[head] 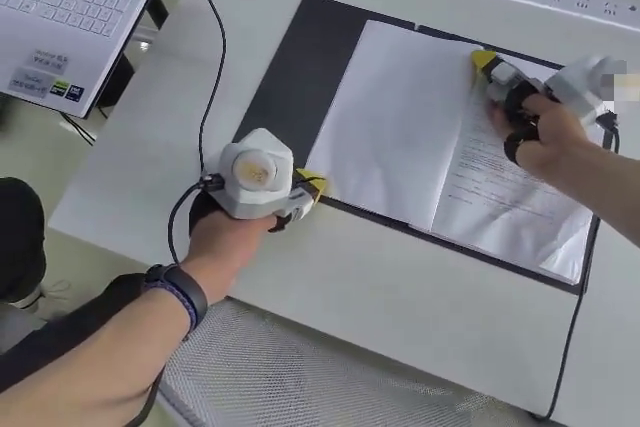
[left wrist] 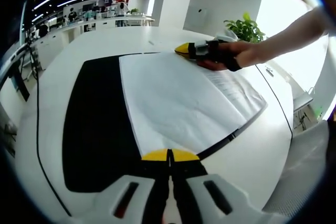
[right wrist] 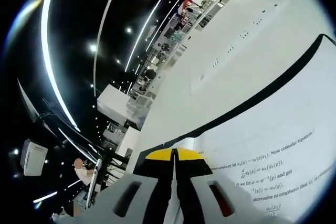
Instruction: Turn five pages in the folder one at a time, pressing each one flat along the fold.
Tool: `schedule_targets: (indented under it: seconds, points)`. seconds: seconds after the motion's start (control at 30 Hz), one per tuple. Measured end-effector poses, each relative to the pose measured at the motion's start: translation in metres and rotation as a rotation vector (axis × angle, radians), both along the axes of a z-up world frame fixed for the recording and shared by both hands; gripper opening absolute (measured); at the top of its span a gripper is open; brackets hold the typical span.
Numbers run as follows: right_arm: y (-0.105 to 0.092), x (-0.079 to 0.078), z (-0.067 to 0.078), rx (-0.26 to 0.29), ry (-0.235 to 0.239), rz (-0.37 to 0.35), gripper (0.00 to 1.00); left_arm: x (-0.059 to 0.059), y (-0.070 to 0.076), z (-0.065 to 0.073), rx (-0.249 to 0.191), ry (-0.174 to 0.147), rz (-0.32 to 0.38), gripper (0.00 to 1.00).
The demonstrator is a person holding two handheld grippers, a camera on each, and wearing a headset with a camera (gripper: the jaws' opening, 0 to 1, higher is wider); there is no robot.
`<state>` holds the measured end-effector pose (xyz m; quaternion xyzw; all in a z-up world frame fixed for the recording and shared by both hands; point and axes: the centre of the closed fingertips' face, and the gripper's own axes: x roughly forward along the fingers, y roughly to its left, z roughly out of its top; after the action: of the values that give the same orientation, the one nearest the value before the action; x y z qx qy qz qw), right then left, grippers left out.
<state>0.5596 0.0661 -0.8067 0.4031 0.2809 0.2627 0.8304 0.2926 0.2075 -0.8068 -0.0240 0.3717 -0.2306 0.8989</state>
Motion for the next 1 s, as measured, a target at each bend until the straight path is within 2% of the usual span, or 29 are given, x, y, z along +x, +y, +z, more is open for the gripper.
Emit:
schedule_targets:
  seconds: [0.27,0.4,0.53,0.83,1.0]
  points:
    - [-0.002,0.019,-0.003,-0.028,-0.01,-0.045,0.0,0.0,0.0,0.001,-0.008,0.005,0.004,0.0]
    - [-0.001,0.016,0.0,-0.032,-0.024,-0.04,0.0,0.0,0.001,0.001,-0.038,0.008,0.031,0.0]
    - [0.0,0.013,0.0,-0.038,-0.025,-0.024,0.0,0.002,0.0,-0.001,-0.016,0.006,0.025,0.0]
    - [0.005,-0.012,0.004,-0.07,-0.044,0.071,0.0,0.002,0.001,-0.003,-0.018,0.003,0.024,0.0]
    - [0.011,-0.039,0.011,-0.076,-0.057,0.114,0.0,0.003,0.002,-0.006,-0.019,0.001,0.023,0.0]
